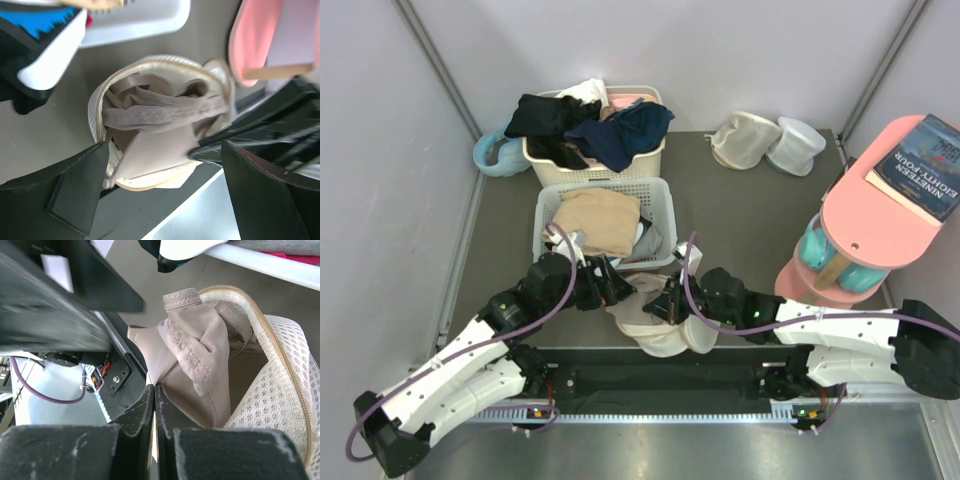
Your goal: Unzip the laundry bag and remove the bra
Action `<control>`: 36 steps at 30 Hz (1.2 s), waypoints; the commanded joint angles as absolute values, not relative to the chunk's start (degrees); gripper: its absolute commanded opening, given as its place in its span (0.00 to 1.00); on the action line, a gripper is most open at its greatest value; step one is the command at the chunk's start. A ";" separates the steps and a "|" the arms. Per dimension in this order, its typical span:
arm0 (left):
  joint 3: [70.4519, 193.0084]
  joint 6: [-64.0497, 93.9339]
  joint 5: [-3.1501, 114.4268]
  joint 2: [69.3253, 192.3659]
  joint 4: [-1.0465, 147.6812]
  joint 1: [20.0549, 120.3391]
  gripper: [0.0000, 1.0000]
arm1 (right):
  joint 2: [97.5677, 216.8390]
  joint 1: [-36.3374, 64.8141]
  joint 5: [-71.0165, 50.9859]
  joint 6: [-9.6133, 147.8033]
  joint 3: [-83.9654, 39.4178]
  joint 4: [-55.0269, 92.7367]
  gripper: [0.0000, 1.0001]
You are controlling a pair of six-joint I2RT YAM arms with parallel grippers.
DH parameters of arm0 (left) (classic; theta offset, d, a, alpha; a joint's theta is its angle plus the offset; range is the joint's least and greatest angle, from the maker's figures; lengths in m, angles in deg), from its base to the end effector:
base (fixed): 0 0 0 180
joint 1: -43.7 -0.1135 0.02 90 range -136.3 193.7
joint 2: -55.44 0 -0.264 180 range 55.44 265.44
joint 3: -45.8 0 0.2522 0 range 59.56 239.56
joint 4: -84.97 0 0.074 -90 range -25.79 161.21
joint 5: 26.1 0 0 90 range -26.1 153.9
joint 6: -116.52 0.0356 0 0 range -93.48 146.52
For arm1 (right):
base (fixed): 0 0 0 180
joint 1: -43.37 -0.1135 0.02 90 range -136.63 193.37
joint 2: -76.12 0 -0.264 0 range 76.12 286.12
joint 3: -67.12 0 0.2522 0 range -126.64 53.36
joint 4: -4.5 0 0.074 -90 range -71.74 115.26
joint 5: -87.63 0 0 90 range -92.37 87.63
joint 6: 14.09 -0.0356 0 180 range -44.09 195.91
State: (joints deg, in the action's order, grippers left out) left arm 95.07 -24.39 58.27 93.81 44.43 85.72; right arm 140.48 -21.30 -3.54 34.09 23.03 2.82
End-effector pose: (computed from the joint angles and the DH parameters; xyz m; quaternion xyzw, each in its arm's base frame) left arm 0.1134 -0.1069 0.2709 -0.0423 0.8627 -0.3933 0.3151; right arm 0.1047 0.2229 0.2292 -0.1667 0.7947 0.4725 0.3426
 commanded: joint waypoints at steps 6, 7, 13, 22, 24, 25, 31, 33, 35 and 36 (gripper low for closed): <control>91.91 -21.29 53.18 99.29 56.53 85.53 0.96 | 136.42 -20.79 -2.64 32.93 23.92 -0.11 0.00; 91.73 -21.29 52.65 99.73 56.62 85.53 0.95 | 136.24 -20.79 -2.64 32.93 24.18 -0.02 0.00; 89.54 -23.22 48.09 101.76 61.97 85.53 0.74 | 135.71 -20.53 -2.64 32.93 24.27 0.94 0.00; 89.26 -25.60 44.74 102.29 67.00 85.53 0.00 | 133.69 -19.74 -0.53 32.76 24.62 4.19 0.00; 90.58 -25.60 45.00 101.76 66.65 85.53 0.00 | 132.90 -19.65 0.26 32.58 24.27 6.12 0.00; 92.33 -25.42 45.87 101.67 66.12 85.53 0.00 | 132.55 -19.48 0.44 32.49 24.27 7.96 0.02; 98.05 -24.02 50.45 100.79 63.04 85.53 0.00 | 128.42 -19.48 2.99 33.27 24.88 15.44 0.60; 98.41 -24.19 52.38 100.35 63.65 85.53 0.00 | 127.80 -19.56 3.34 34.16 24.62 19.82 0.64; 98.23 -24.63 53.26 100.53 66.28 85.53 0.00 | 127.89 -19.56 3.78 34.95 24.62 22.81 0.65; 98.15 -24.80 53.61 100.61 66.99 85.53 0.00 | 127.98 -19.48 3.87 35.13 25.14 23.09 0.65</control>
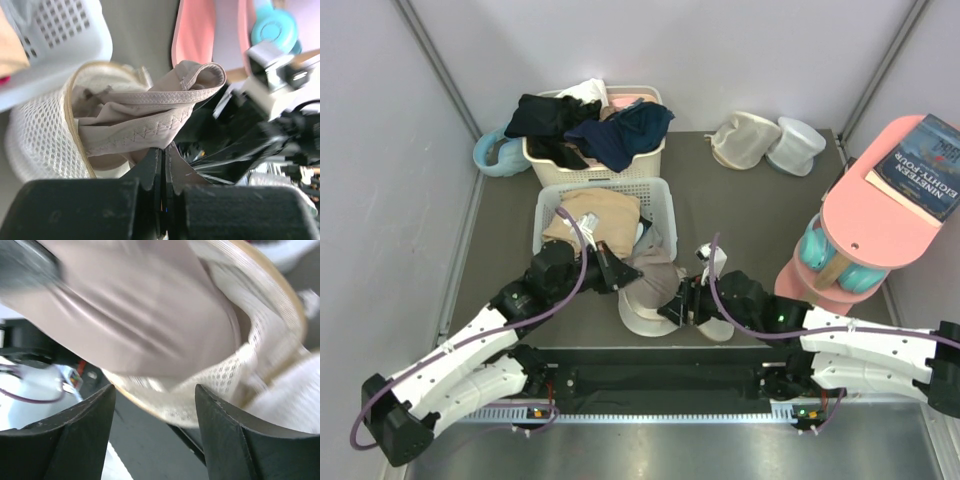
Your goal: Unzip the laundry bag and remove the bra
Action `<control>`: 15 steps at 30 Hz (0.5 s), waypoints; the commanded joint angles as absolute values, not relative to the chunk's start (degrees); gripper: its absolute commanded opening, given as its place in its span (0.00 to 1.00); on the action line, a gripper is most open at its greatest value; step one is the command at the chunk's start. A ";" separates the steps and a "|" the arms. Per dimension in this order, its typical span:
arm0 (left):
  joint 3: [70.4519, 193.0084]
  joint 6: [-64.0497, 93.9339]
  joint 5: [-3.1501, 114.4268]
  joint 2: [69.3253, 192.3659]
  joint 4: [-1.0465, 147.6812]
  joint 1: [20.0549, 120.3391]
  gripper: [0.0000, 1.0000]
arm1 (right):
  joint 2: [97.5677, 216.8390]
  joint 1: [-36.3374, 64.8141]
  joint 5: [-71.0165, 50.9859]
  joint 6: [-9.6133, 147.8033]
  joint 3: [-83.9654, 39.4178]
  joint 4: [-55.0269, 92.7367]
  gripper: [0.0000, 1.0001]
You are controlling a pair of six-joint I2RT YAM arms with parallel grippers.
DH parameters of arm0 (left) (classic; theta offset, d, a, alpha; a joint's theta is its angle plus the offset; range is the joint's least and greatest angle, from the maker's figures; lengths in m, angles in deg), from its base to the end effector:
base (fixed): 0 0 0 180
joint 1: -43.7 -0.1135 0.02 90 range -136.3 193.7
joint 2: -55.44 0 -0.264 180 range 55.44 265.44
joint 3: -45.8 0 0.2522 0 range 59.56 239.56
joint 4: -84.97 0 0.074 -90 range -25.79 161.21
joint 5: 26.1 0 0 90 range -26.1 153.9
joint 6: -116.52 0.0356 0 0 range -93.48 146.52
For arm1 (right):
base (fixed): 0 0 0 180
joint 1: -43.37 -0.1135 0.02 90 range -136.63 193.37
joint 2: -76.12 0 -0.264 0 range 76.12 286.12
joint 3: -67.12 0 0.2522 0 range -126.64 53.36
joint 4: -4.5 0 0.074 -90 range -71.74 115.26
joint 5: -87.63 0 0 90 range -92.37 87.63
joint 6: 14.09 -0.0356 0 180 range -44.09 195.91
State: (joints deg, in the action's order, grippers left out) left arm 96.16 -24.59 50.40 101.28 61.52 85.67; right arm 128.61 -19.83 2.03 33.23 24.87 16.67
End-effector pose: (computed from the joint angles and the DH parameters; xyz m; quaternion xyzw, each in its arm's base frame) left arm 0.1359 -0.1334 0.2875 0.0037 0.8110 -0.4847 0.3276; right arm 0.0965 0.1850 0.2363 -0.1269 0.8209 0.4243 0.3604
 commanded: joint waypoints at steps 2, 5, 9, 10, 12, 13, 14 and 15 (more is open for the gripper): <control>97.88 -26.03 53.88 100.88 69.36 85.53 0.00 | 128.33 -19.56 3.95 35.57 26.02 22.40 0.66; 97.18 -27.44 54.84 100.97 73.91 85.53 0.00 | 130.08 -19.48 4.13 36.09 26.55 21.86 0.66; 98.22 -28.50 56.78 101.93 78.42 85.53 0.00 | 132.19 -19.48 4.13 36.18 26.82 19.32 0.70; 98.93 -28.50 57.13 102.28 78.59 85.53 0.00 | 132.46 -19.48 4.22 36.01 26.82 19.05 0.71; 101.38 -28.15 57.39 103.16 79.03 85.53 0.00 | 132.81 -19.48 4.92 36.01 26.82 19.05 0.75; 102.27 -27.36 57.83 103.77 79.04 85.53 0.00 | 132.73 -19.48 5.53 35.83 26.73 19.22 0.77; 103.41 -26.66 58.10 104.21 78.77 85.45 0.00 | 132.46 -19.48 5.71 35.92 26.56 19.31 0.77; 106.29 -25.78 58.36 104.65 77.29 85.27 0.00 | 132.29 -19.48 5.89 36.01 26.38 19.58 0.78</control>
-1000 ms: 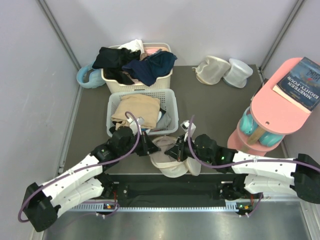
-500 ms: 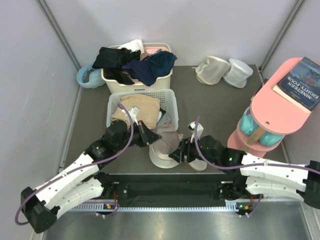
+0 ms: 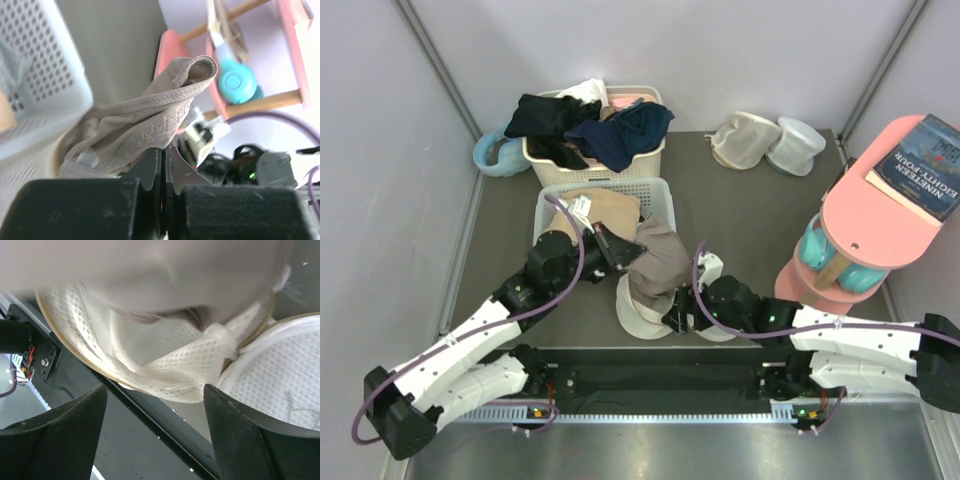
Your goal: Unzip the laundry bag and remove the bra
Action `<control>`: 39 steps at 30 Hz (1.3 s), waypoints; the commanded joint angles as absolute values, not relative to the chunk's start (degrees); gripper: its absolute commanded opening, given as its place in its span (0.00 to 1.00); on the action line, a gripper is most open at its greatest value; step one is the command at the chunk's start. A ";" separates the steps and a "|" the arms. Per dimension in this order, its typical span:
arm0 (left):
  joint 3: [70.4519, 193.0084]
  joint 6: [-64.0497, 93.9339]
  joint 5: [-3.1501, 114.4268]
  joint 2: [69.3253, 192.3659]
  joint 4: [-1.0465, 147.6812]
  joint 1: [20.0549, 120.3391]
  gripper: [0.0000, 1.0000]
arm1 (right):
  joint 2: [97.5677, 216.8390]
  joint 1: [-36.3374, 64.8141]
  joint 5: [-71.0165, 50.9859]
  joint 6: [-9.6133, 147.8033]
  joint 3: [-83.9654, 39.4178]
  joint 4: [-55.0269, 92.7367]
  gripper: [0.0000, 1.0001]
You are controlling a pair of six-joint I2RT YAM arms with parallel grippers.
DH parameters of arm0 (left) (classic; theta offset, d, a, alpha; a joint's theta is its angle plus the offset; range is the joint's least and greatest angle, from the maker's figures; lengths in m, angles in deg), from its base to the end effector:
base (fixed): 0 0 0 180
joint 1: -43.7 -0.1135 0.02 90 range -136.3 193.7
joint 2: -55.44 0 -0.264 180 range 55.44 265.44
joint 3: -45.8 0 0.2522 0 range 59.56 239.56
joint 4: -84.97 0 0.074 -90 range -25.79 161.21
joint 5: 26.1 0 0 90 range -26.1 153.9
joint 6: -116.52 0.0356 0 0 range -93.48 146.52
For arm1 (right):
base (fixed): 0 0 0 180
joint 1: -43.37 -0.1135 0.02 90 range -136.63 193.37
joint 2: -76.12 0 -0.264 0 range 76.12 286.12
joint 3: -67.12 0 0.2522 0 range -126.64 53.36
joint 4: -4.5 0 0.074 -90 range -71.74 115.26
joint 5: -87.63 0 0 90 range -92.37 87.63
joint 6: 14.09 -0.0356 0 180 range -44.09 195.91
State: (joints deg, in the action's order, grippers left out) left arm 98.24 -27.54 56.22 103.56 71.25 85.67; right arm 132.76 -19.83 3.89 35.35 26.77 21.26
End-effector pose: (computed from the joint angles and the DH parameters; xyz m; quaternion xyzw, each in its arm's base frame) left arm 0.1478 -0.1393 0.3112 -0.0371 0.7613 -0.5139 0.3937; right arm 0.0975 0.1844 0.2036 -0.1468 0.8657 0.3449 0.3316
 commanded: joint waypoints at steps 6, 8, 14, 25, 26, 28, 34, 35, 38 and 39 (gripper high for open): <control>119.82 -20.77 56.61 109.49 71.48 80.62 0.00 | 129.30 -19.48 8.26 36.53 25.41 22.83 0.80; 122.39 -20.32 54.42 111.24 71.48 78.52 0.00 | 128.25 -19.48 9.14 36.62 25.32 23.70 0.80; 137.73 -15.32 49.40 119.76 71.48 73.60 0.00 | 125.26 -19.48 11.33 36.62 24.01 27.13 0.81; 172.65 2.06 53.33 146.37 66.73 61.90 0.00 | 119.02 -19.56 17.22 36.01 19.79 33.64 0.83; 176.07 3.48 54.40 148.32 67.17 61.19 0.00 | 118.84 -19.56 17.49 35.66 19.61 33.90 0.83; 178.03 6.56 54.93 153.77 70.76 60.14 0.00 | 118.49 -19.57 17.58 35.04 19.35 34.17 0.83; 181.72 8.77 58.53 168.08 75.53 56.88 0.00 | 118.57 -19.83 17.66 33.37 18.65 34.96 0.83; 181.73 8.68 59.93 169.59 74.74 56.27 0.00 | 118.66 -19.83 17.66 33.02 18.47 34.96 0.83; 180.68 8.59 62.66 173.12 71.48 55.56 0.02 | 119.01 -19.83 17.93 32.41 17.59 35.66 0.83; 180.07 8.77 65.54 173.47 71.48 55.39 0.09 | 119.10 -19.83 18.02 32.40 17.24 36.44 0.83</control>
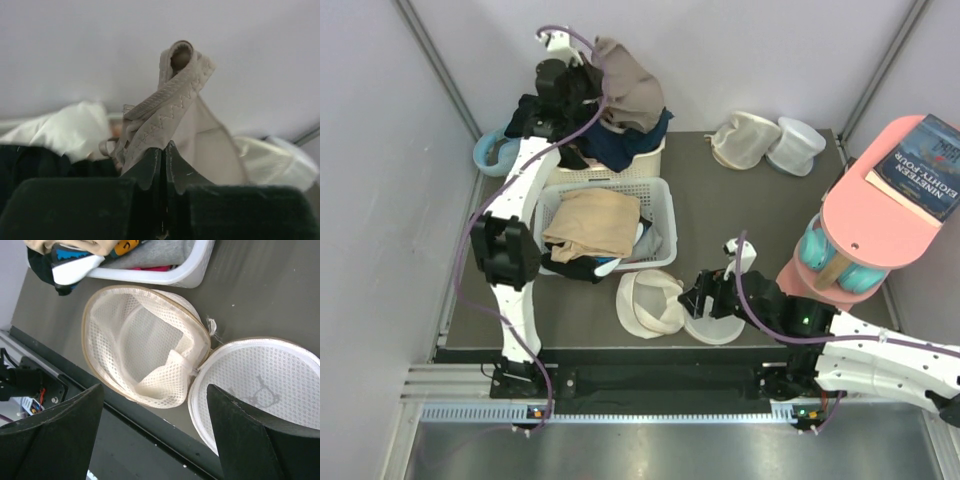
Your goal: Unzip the laundry bag and remove the bra
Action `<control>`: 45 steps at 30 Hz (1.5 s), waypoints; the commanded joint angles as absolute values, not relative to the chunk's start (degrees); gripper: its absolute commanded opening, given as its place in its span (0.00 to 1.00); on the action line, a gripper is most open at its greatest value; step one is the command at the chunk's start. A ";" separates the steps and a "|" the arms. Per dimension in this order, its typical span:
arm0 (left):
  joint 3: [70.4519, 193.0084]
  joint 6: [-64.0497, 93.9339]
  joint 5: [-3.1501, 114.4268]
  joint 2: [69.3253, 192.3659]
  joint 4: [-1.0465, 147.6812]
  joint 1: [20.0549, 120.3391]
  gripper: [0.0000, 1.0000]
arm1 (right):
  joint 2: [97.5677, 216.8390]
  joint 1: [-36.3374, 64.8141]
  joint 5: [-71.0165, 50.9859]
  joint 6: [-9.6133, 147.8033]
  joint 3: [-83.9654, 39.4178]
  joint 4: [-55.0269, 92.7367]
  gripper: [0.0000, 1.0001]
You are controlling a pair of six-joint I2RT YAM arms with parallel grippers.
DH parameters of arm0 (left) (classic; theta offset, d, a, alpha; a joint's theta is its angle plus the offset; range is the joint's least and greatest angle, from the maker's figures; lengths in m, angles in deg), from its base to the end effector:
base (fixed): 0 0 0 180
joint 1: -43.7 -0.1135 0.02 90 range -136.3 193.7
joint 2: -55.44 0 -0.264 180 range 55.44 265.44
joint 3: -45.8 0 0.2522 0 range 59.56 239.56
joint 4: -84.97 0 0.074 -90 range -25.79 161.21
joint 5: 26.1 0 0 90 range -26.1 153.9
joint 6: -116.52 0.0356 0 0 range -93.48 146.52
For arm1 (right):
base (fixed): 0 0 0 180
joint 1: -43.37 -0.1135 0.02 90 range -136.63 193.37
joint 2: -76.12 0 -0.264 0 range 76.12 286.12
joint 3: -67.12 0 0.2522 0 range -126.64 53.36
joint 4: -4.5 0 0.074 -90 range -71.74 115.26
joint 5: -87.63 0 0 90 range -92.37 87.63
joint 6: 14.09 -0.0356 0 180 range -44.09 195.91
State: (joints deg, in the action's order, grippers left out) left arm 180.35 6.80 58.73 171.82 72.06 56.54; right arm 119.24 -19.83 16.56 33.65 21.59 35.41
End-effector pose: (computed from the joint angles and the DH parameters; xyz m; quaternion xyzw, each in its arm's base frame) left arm 0.4731 -0.1111 0.4387 -0.0071 0.6740 -0.2361 0.6999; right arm 0.0887 0.1500 0.2532 -0.0714 0.8489 0.3158 0.4179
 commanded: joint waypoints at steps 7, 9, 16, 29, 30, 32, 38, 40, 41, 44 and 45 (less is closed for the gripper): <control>179.80 8.59 73.22 172.25 62.08 53.37 0.73 | 116.82 -19.92 19.85 32.58 14.69 40.57 0.84; 179.71 9.81 72.95 170.59 61.02 53.28 0.99 | 116.12 -19.83 20.91 32.40 14.08 41.98 0.84; 179.71 9.56 70.32 163.47 60.06 53.36 0.99 | 118.47 -19.83 27.59 26.61 7.32 58.84 0.84; 166.90 14.48 75.58 142.22 50.22 62.93 0.99 | 124.90 -19.83 21.80 8.41 14.15 74.07 0.75; 164.44 14.65 76.29 140.45 49.86 64.51 0.99 | 125.08 -19.83 21.36 7.89 15.55 73.64 0.72; 156.44 13.26 76.38 135.02 48.55 69.35 0.99 | 125.34 -19.83 21.09 6.30 16.88 73.37 0.71; 137.36 4.57 74.71 124.54 43.10 79.81 0.92 | 128.94 -19.48 19.95 5.60 20.40 68.98 0.71; 132.72 1.84 74.19 122.86 40.11 83.15 0.89 | 130.43 -19.21 19.77 5.68 21.54 67.31 0.71; 131.12 -0.79 74.10 120.94 39.49 84.12 0.89 | 130.79 -18.52 19.69 5.68 21.89 65.91 0.70; 124.79 -4.92 74.01 116.81 38.96 87.29 0.87 | 131.23 -17.37 19.07 5.33 23.91 62.75 0.69; 122.69 -5.64 73.83 116.00 38.61 88.25 0.86 | 131.32 -16.93 18.37 5.42 25.14 61.86 0.68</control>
